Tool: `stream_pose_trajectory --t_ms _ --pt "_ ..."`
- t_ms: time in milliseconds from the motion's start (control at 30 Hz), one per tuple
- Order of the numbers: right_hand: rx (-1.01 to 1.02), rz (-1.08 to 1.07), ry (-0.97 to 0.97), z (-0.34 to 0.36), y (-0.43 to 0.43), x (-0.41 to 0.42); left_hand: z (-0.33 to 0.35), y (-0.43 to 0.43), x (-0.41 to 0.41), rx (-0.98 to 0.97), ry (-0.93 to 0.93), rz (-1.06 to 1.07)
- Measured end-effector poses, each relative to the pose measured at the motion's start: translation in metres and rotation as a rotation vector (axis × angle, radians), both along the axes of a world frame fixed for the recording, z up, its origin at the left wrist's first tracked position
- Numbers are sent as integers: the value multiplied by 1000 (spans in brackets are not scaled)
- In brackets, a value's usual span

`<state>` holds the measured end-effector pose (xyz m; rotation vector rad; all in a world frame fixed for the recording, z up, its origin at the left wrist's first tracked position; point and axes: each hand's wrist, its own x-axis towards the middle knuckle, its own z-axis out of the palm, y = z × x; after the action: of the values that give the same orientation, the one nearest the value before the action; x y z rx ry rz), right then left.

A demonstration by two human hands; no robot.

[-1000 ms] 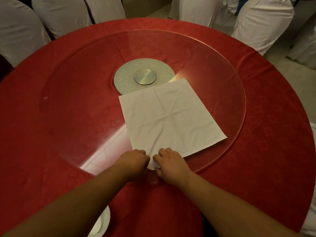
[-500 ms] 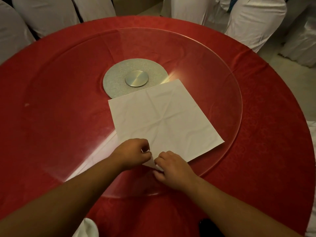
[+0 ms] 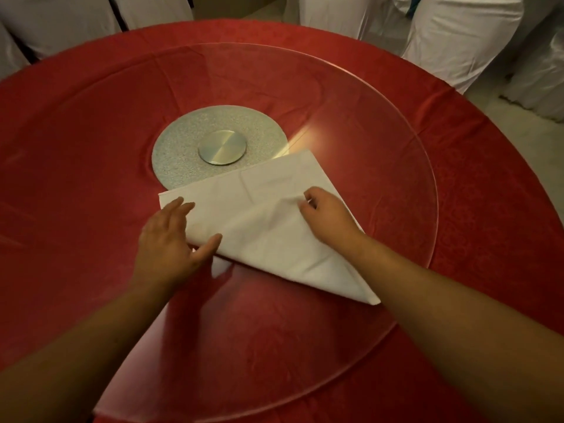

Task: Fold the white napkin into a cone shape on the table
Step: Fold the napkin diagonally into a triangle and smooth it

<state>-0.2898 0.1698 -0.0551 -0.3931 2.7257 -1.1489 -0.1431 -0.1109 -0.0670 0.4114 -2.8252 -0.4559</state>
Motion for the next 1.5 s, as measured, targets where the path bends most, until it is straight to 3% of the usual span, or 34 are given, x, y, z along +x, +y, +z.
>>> stream_pose_trajectory --t_ms 233,533,800,967,1133,1233,1367,1500 --pt "-90 -57 -15 -2 -8 -88 -32 5 -30 -66 -39 -97" --pt "-167 -164 -47 -14 -17 -142 -63 -7 -54 -110 -144 -56" --pt "-176 -236 -263 -22 -27 -169 -72 -10 -58 -95 -186 -40" --pt "-114 -220 -182 -23 -39 -182 -73 -11 -59 -96 -189 -41" --pt "-191 -293 -156 -30 -43 -182 -72 -10 -57 -82 -183 -44" --pt "-65 -309 -98 -31 -42 -185 -71 -11 -57 -86 -197 -41" --pt "350 -310 -44 -34 -44 -185 -71 -12 -57 -92 -207 -49" --pt "454 -348 -3 -30 -39 -175 -73 -13 -57 -90 -205 -47"
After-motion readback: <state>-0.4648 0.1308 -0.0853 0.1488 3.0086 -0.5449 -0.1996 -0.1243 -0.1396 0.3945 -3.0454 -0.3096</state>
